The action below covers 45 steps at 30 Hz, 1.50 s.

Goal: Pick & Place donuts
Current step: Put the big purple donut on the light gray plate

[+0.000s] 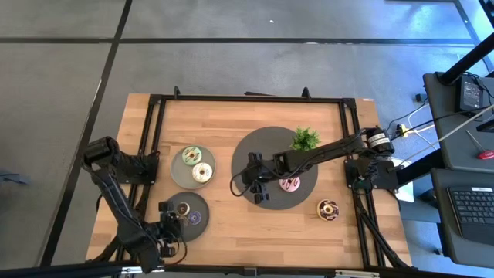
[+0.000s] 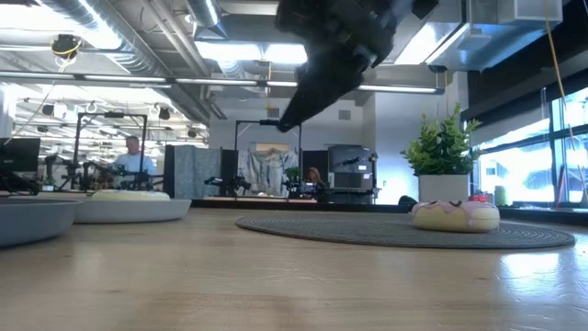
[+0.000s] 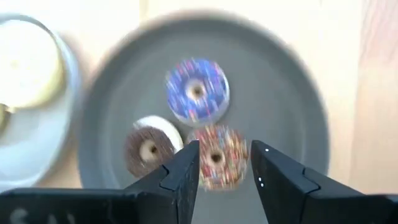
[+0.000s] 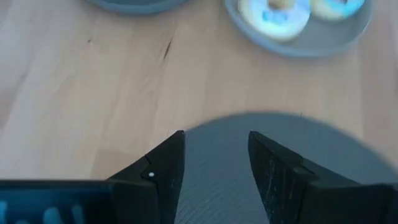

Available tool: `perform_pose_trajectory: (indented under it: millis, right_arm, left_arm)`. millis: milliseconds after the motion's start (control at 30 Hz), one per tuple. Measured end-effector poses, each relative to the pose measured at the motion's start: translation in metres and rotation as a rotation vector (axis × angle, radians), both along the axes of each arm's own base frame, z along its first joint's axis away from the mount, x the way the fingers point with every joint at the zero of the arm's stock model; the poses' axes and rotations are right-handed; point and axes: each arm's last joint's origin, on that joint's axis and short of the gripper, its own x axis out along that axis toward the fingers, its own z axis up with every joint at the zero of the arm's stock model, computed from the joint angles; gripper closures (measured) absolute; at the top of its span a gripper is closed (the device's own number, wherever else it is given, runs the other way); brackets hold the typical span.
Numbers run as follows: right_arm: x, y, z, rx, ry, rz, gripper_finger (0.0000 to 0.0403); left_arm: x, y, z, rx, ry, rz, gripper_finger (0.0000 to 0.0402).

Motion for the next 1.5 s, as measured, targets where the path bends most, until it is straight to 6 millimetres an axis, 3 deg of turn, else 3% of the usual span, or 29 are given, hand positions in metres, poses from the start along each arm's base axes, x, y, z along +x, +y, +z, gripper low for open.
perform_pose_trajectory:
  millis: [233, 433, 633, 933, 1200, 1500]
  right_arm:
    - [-0.036, 0.008, 0.016, 0.051, 0.203, -0.145, 0.0225]
    - [-0.055, 0.006, 0.004, 0.056, 0.372, -0.294, 0.0225]
    - [-0.08, -0.004, -0.017, 0.104, 0.473, -0.38, 0.0225]
    - [-0.11, -0.011, -0.032, 0.178, 0.39, -0.461, 0.0225]
    - [-0.124, -0.009, -0.049, 0.138, 0.433, -0.413, 0.0225]
    - [-0.125, 0.003, -0.048, 0.135, 0.43, -0.326, 0.0225]
  left_arm:
    - [0.0, 0.007, 0.03, 0.04, -0.378, 0.043, 0.0266]
    - [0.002, 0.015, 0.035, 0.068, -0.553, 0.073, 0.0253]
    - [0.016, 0.02, 0.034, 0.032, -0.531, 0.095, 0.024]
    - [0.056, 0.033, 0.039, 0.006, -0.409, -0.009, 0.0237]
    - [0.085, 0.052, 0.043, -0.003, -0.364, -0.066, 0.0235]
    - [0.108, 0.071, 0.045, -0.009, -0.35, -0.094, 0.0234]
